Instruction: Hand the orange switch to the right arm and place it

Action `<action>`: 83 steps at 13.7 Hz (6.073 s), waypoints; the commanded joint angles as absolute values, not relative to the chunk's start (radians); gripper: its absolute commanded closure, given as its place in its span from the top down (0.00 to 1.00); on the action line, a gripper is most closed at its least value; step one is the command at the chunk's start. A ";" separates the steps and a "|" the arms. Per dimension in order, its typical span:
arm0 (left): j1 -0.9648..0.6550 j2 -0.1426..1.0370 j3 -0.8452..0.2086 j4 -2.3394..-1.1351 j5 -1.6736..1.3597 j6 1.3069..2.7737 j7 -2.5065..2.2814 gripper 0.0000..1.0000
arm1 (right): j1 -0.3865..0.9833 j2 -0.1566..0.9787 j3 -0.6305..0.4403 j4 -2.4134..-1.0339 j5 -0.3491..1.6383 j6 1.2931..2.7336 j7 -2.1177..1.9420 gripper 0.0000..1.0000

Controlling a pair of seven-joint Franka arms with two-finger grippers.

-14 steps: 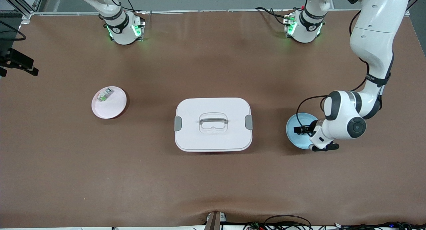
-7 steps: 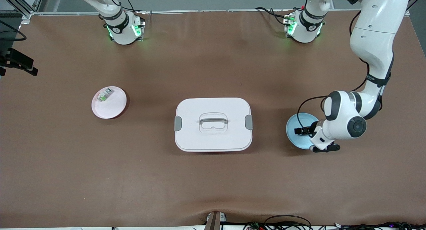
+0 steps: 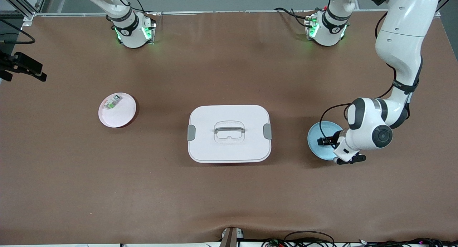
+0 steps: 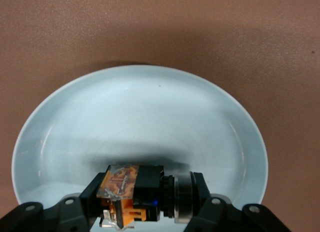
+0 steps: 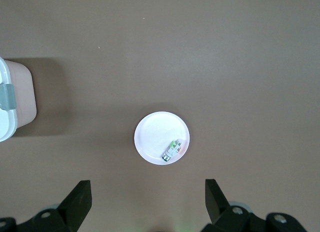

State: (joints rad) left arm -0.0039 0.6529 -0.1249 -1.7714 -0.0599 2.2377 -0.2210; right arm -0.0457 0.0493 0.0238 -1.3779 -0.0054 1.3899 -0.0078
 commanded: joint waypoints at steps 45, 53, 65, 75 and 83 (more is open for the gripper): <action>-0.386 0.302 -0.457 -1.459 -0.704 2.264 -1.968 0.18 | -0.008 -0.049 0.044 -1.650 0.584 1.591 0.040 1.00; -0.491 0.396 -0.448 -1.454 -0.693 2.385 -1.976 0.18 | 0.152 -0.140 0.052 -1.845 0.673 1.753 0.187 1.00; -0.492 0.399 -0.449 -1.456 -0.672 2.393 -1.977 0.18 | 0.357 -0.141 0.067 -1.945 0.693 1.988 0.405 1.00; -0.492 0.399 -0.449 -1.456 -0.672 2.393 -1.976 0.18 | 0.394 -0.147 0.069 -1.976 0.696 2.003 0.403 0.91; -0.492 0.399 -0.449 -1.456 -0.672 2.393 -1.967 0.25 | 0.394 -0.149 0.072 -1.971 0.689 1.994 0.402 0.00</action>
